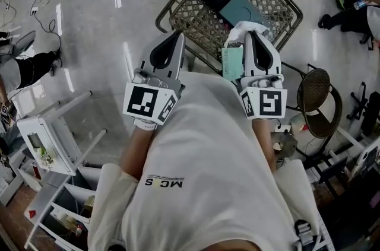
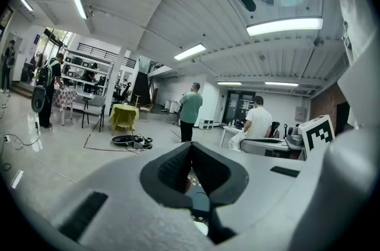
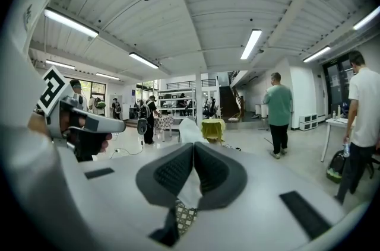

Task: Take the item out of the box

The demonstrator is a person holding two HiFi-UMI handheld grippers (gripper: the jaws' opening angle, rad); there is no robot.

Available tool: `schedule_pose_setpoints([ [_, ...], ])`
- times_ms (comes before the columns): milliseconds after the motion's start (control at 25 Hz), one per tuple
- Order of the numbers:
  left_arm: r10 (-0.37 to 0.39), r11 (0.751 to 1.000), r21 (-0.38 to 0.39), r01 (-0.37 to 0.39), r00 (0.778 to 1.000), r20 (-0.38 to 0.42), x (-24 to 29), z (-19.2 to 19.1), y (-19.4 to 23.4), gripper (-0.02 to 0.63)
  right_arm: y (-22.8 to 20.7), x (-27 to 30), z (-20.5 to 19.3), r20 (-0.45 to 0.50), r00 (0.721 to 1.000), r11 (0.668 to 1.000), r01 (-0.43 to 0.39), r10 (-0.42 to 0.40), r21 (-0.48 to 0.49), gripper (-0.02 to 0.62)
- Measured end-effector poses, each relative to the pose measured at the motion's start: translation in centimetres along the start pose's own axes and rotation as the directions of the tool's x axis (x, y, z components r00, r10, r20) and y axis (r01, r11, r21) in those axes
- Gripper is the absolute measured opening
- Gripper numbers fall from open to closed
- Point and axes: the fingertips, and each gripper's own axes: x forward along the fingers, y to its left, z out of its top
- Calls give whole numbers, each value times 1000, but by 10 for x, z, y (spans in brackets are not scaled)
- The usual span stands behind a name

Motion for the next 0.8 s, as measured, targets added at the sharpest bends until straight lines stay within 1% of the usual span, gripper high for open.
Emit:
schedule_pose_setpoints([
  [280,-4,1000,14,4,1000,-6,2,1,0,20,-1,2,-2,-2,1000,1000,2,-2,10,20],
  [800,3,1000,7,-3,1000,0,-3,-1,-7,20,0,-4,-1,0,1000,1000,-6,6,5,20],
])
